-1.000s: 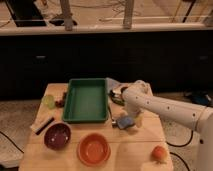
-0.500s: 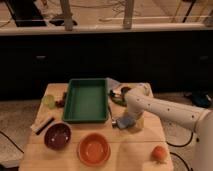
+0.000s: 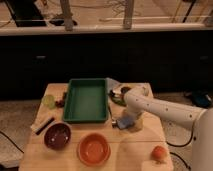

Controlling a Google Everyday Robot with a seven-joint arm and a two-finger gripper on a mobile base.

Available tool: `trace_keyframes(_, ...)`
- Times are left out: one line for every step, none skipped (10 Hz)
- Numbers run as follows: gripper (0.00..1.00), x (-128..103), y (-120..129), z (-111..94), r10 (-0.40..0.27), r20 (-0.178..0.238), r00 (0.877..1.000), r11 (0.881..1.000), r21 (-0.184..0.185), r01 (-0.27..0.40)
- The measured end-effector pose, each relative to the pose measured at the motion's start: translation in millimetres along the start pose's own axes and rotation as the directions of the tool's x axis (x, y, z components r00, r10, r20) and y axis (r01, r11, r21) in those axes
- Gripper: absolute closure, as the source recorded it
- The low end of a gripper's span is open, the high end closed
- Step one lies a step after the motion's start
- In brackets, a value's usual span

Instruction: Place sponge in tray

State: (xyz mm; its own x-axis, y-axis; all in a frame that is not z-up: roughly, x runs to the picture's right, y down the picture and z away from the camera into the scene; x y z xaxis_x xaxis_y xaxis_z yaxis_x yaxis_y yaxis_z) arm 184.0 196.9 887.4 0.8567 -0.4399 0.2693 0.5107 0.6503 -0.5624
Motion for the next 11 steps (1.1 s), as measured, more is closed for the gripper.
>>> trace_keyframes(0.23,0.0,0.2,0.0,0.0,0.0,1.0,1.0,0.0,0.0)
trace_keyframes(0.23,0.2,0.3,-0.4,0.0,0.0,1.0,1.0,0.0,0.0)
trace_keyframes(0.23,0.5,0.4,-0.7,0.0,0.0,1.0,1.0,0.0,0.0)
trace_keyframes(0.23,0.5,0.5,-0.6,0.0,0.0,1.0,1.0,0.0,0.0)
trace_keyframes(0.3,-1.1,2.7,-1.8,-0.008,0.0,1.0,1.0,0.003,0.008)
trace_keyframes(0.4,-8.7,6.6,-7.0,-0.019,0.01,1.0,1.0,0.013,0.019)
trace_keyframes(0.48,-15.4,7.4,-11.0,-0.025,0.013,1.0,1.0,0.018,0.025)
trace_keyframes(0.6,-21.5,6.4,-14.5,-0.031,0.018,0.999,0.999,0.024,0.031)
trace_keyframes(0.71,-22.0,6.2,-15.4,-0.031,0.018,0.999,0.999,0.026,0.031)
trace_keyframes(0.8,-22.0,6.5,-15.5,-0.031,0.019,0.999,0.999,0.026,0.03)
trace_keyframes(0.91,-24.1,7.5,-20.1,-0.031,0.027,0.999,0.999,0.023,0.03)
